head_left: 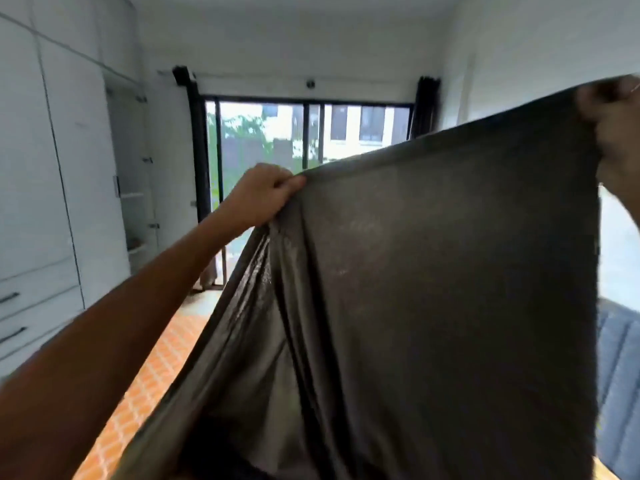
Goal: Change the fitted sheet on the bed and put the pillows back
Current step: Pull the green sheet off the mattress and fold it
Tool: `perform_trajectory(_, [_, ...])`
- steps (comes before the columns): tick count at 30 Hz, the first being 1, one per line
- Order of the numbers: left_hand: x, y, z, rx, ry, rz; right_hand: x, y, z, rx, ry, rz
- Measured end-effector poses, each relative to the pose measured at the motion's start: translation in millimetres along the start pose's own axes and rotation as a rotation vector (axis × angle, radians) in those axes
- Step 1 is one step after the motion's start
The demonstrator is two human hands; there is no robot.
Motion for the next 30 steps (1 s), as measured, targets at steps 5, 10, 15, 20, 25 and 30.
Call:
perform_trajectory(5, [-35, -30, -9, -0.048, -0.204, -0.081, 10, 33, 56, 0.134, -0.076, -0.128])
perform_trajectory(10, [-105, -71, -5, -0.105, -0.210, 0.217, 9, 19, 62, 0.174, -0.303, -0.159])
perform_trajectory(15, [-80, -55, 7, -0.044, -0.316, -0.088, 22, 18, 58, 0.153, -0.349, -0.240])
perform_trajectory(20, [-139, -109, -10, -0.035, -0.478, 0.020, 10, 7, 58, 0.192, -0.467, -0.235])
perform_trajectory(25, [-117, -117, 2, 0.120, -0.532, -0.230, 7, -2, 55, 0.159, -0.458, -0.233])
perform_trajectory(30, [-90, -110, 2, -0.097, -0.384, 0.046, 10, -1, 44, 0.095, -0.435, -0.217])
Point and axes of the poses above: each hand's wrist, its own y-axis towards the middle knuckle, its own x-axis out of the back of the hand, z = x × y, the point moved 5 cm from there along y, towards the middle knuckle
